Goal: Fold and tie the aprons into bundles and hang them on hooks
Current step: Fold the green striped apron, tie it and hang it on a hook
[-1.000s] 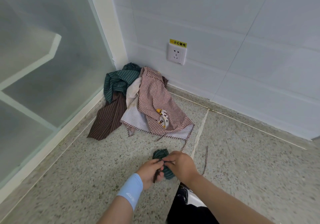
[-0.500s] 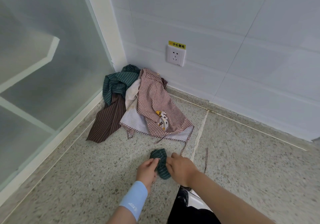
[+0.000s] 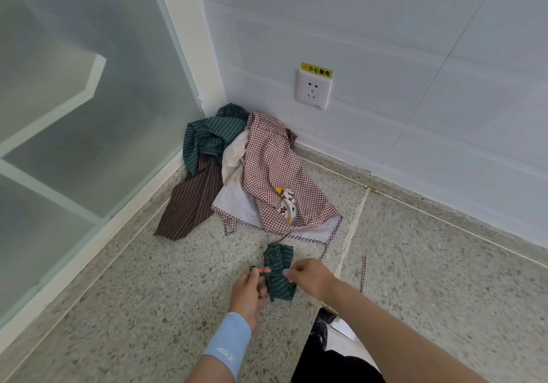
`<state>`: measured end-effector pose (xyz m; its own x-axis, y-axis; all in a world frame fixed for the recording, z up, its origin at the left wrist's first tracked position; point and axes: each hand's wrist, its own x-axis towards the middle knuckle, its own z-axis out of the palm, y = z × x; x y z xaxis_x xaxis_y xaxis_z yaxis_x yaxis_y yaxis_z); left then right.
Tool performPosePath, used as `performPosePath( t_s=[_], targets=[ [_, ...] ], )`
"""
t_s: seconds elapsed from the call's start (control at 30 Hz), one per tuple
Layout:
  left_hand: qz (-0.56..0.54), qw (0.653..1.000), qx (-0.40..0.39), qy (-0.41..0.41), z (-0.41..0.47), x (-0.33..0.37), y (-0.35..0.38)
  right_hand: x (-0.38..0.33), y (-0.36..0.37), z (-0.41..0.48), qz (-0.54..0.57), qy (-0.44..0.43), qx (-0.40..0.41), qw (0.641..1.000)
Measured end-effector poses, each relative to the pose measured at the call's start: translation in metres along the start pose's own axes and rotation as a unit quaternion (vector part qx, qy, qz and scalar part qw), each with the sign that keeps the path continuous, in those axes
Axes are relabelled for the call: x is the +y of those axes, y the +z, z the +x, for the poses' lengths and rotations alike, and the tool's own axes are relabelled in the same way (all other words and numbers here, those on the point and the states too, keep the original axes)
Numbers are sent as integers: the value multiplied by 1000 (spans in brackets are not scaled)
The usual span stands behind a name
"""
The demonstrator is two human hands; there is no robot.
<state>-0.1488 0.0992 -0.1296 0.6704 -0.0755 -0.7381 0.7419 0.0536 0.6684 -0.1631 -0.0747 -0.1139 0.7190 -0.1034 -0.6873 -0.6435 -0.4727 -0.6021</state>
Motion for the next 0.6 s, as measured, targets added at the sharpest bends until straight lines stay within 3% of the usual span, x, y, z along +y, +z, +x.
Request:
performPosePath(
  t_s=[0.13,0.27,0.47,0.6],
  targets=[
    [-66,996,10,-58,10,2,6,1,-2,6,104,22,58,993],
    [-167,977,52,-123,25,5,17,4,-1,14,134,68,96,984],
    [-229,962,52,-140,35,12,27,-2,-16,28,39,93,98,990],
    [-162,979,26,-125,37,17,26,-4,-19,34,11,125,87,988]
  ],
)
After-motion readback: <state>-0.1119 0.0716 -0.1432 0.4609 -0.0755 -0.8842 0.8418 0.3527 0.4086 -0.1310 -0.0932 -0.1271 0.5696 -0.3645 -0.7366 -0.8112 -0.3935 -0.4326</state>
